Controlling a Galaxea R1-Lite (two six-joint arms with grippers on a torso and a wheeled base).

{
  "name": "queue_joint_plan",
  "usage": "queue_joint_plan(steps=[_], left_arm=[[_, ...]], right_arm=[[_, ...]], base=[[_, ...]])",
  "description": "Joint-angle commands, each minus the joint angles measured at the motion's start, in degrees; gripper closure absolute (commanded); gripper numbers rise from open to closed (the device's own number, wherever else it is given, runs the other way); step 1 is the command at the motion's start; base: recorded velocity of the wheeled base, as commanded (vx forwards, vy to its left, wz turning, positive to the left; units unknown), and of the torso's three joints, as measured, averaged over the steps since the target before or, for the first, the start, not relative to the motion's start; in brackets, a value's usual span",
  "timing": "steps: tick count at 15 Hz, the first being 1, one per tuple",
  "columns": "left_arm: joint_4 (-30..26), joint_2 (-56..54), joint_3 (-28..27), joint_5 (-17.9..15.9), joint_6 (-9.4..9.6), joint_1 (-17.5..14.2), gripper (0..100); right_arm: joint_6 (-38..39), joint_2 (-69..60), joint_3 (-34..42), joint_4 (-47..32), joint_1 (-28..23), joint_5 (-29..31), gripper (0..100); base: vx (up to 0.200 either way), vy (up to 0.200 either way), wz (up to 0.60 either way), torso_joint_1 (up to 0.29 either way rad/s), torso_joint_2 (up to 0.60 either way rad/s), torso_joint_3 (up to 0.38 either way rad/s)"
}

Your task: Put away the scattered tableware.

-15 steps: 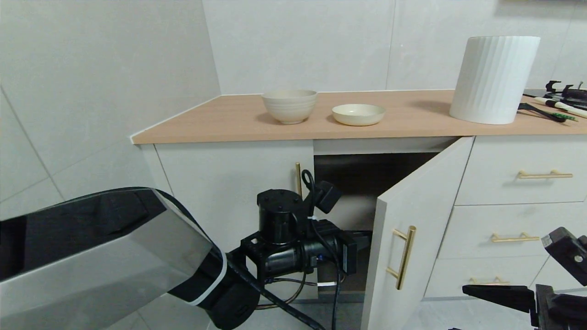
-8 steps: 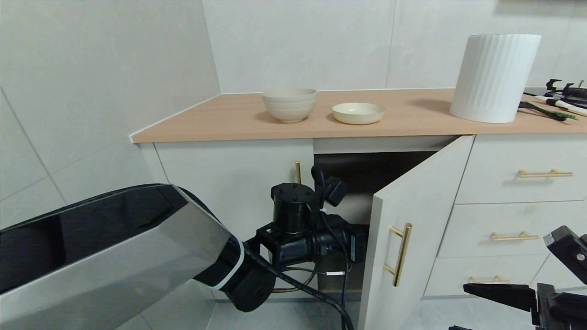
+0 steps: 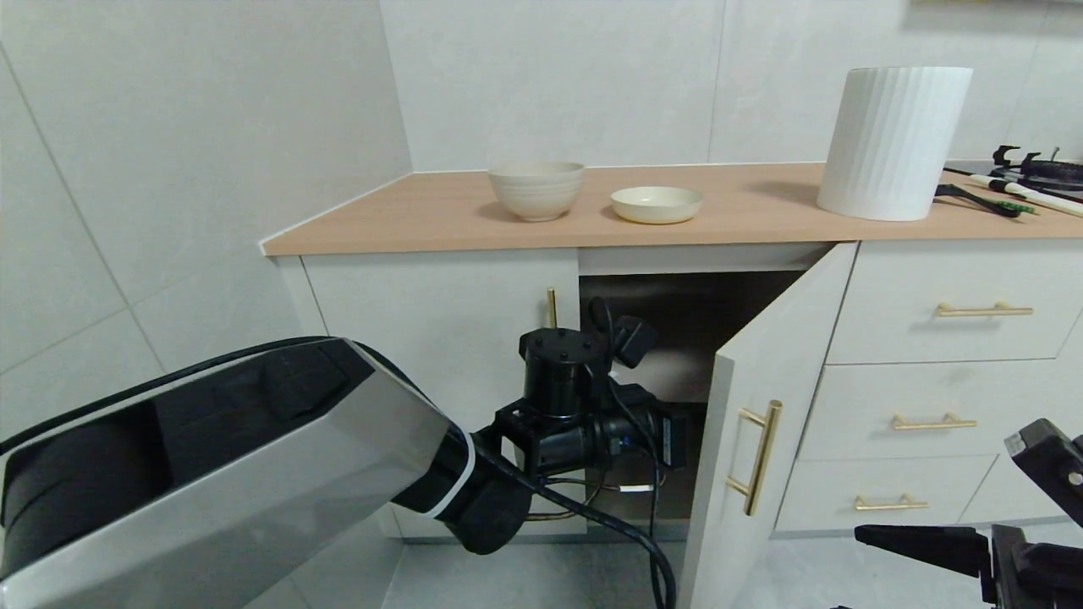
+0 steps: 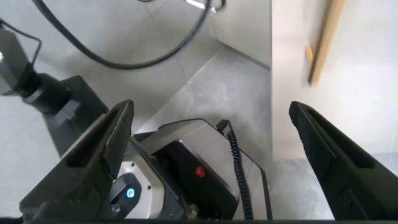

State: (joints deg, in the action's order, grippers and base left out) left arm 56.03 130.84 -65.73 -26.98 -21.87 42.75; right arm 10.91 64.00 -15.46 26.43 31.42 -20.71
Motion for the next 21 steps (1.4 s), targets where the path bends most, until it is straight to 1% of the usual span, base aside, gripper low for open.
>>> queue_joint_plan(steps=[1,3,5,6,7,8,9,10,11,12,14,15,16,17,18,19,20,21], left_arm=[[-0.4,0.0,-0.7,-0.1,-0.01,0.8,100],[-1.2,-1.0,-0.8,-0.1,-0.01,2.3,100],[-3.4,-3.0,-1.0,-0.1,-0.01,5.8,100],[-5.8,-4.6,-1.0,-0.2,0.07,9.2,100],[-6.6,-5.1,-1.1,-0.2,0.16,10.2,100],[-12.0,-7.6,-1.7,-0.2,0.34,14.3,100],[-13.3,-8.3,-1.9,-0.2,0.42,15.1,100],[-14.0,-9.4,-1.9,-0.2,0.51,15.6,100],[-13.9,-9.6,-1.7,-0.1,0.42,15.3,100],[-13.9,-10.8,-0.7,0.5,0.42,13.4,100],[-13.8,-14.3,2.6,3.2,0.42,10.3,100],[-13.8,-17.9,5.8,5.4,0.51,7.2,100],[-14.2,-21.6,9.2,5.8,1.22,4.2,100],[-15.1,-27.0,14.0,5.7,4.12,-0.2,100],[-16.0,-31.4,17.7,5.8,7.54,-4.0,100],[-16.0,-31.4,17.7,5.8,7.54,-4.0,100],[-18.9,-40.1,25.0,7.2,13.78,-11.7,100],[-20.5,-46.1,28.6,10.0,15.45,-15.7,100]], right_arm=[[0.0,-0.5,-0.1,0.0,1.0,0.0,0],[0.1,-2.0,-0.4,-0.1,3.0,0.1,0],[0.3,-5.1,-0.5,-0.1,5.9,0.1,0],[0.8,-8.5,-0.4,-0.4,9.1,-0.3,0],[1.0,-9.7,-0.4,-0.9,10.2,-0.5,0],[1.1,-14.2,-2.1,-6.7,14.6,-0.9,0],[1.1,-15.0,-3.2,-9.1,14.6,-1.2,0],[1.1,-16.5,-4.8,-13.4,14.6,-2.0,0],[1.1,-17.2,-5.2,-14.0,14.6,-2.0,0],[1.1,-16.9,-5.5,-14.2,14.5,-1.6,0],[1.1,-14.8,-6.1,-14.1,13.8,-0.6,0],[1.1,-12.0,-7.6,-13.9,12.3,1.4,0],[1.1,-9.3,-9.4,-13.8,11.1,3.4,0],[1.1,-5.9,-12.1,-13.8,10.1,5.7,0],[0.8,-2.3,-14.7,-13.8,8.3,7.6,0],[0.8,-2.3,-14.7,-13.8,8.3,7.6,0],[0.4,4.8,-20.8,-13.2,4.6,10.6,0],[0.6,9.2,-25.1,-12.6,3.4,10.9,0]], base=[[0.0,0.0,0.0,0.0,0.0,0.0],[0.0,0.0,0.0,0.0,0.0,0.0],[0.0,0.0,0.0,0.0,0.0,0.0],[0.0,0.0,0.0,0.0,0.0,0.0],[0.0,0.0,0.0,0.0,0.0,0.0],[0.0,0.0,0.0,0.0,0.0,0.0],[0.0,0.0,0.0,0.0,0.0,0.0],[0.0,0.0,0.0,0.0,0.0,0.0],[0.0,0.0,0.0,0.0,0.0,0.0],[0.0,0.0,0.0,0.0,0.0,0.0],[0.0,0.0,0.0,0.0,0.0,0.0],[0.0,0.0,0.0,0.0,0.0,0.0],[0.0,0.0,0.0,0.0,0.0,0.0],[0.0,0.0,0.0,0.0,0.0,0.0],[0.0,0.0,0.0,0.0,0.0,0.0],[0.0,0.0,0.0,0.0,0.0,0.0],[0.0,0.0,0.0,0.0,0.0,0.0],[0.0,0.0,0.0,0.0,0.0,0.0]])
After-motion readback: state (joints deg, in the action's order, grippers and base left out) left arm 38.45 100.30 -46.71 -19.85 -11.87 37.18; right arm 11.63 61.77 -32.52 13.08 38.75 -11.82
